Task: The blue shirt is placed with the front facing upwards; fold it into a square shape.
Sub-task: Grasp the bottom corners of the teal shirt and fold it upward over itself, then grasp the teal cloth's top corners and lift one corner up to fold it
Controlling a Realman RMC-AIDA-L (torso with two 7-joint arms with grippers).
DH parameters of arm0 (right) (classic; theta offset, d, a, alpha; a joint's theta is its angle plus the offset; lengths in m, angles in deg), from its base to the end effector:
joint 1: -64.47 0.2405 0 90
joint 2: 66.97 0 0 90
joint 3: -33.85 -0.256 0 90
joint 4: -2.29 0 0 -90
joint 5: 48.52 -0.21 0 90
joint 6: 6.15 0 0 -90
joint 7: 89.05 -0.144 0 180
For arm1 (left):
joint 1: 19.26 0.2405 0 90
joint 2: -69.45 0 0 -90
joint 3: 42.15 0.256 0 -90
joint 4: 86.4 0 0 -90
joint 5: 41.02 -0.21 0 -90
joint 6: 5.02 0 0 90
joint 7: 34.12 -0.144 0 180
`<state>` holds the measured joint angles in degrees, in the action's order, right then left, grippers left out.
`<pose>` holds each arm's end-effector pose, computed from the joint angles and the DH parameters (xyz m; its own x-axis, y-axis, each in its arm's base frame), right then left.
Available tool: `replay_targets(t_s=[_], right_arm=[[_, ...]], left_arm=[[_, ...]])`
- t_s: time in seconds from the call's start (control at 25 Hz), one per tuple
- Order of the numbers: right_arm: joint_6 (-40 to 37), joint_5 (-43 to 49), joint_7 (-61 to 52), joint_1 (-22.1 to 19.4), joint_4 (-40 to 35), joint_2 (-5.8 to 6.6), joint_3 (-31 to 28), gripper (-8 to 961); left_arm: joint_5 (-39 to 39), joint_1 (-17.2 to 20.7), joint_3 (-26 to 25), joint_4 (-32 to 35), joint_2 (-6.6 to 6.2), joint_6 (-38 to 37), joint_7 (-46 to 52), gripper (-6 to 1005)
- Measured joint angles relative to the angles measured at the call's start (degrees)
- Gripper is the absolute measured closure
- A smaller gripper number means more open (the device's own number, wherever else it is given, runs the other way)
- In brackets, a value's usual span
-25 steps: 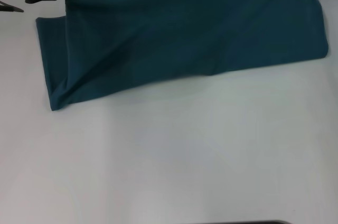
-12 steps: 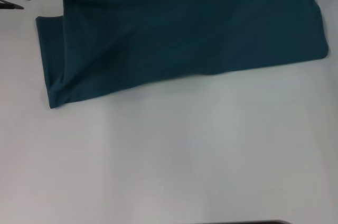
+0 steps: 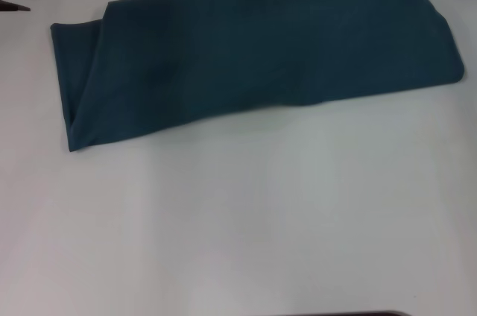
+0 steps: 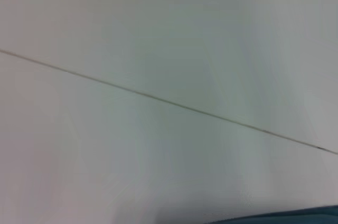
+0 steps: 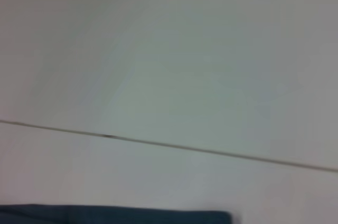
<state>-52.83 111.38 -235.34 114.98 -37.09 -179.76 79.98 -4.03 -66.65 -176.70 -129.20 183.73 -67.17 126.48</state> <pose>0.2548 0.4843 0.0774 0.5923 -0.7075 -0.3856 -0.6859 -0.1917 -0.7020 -0.2340 0.4535 0.0462 0.1737 0.8340 0.5237 0.9656 -0.0397 -0.2570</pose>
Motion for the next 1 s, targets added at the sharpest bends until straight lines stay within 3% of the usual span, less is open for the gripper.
replay_targets(t_s=[0.08,0.28,0.6,0.72,0.8,0.84,0.88,1.0], right_arm=[[0.97,1.74,-0.72,0.62,0.01,-0.05,0.17,805],[-0.11,1.89,-0.99,1.34,-1.61,0.00,-0.18,629],[-5.75,-5.91,-0.04,-1.23,-4.50,1.42,-0.81,419],[-9.80,-12.66,1.73,-4.44,-8.83,1.55,-1.22,344],[-14.04,-19.11,4.07,-7.57,-13.31,1.28,-2.20,267],[-20.42,-27.45,7.07,-11.51,-17.91,1.03,-4.15,229],[-20.42,-27.45,7.07,-11.51,-17.91,1.03,-4.15,191],[-31.42,-40.73,12.20,-18.06,-21.05,1.07,-7.64,67]], left_arm=[[0.10,0.12,-0.03,0.17,0.09,0.11,0.29,787],[0.30,1.44,-0.51,-2.26,1.23,-0.45,0.47,619],[0.37,3.11,-2.22,-5.31,2.11,-2.25,0.32,421],[2.45,3.96,-3.09,-6.46,2.20,-3.62,-0.62,390],[8.15,5.76,-4.78,-8.24,2.47,-6.11,-3.69,379],[12.24,7.27,-5.93,-9.40,2.72,-8.01,-6.14,379],[16.46,8.71,-7.00,-10.29,2.87,-10.19,-8.32,378],[26.24,12.97,-8.80,-10.98,2.55,-16.17,-12.11,378]])
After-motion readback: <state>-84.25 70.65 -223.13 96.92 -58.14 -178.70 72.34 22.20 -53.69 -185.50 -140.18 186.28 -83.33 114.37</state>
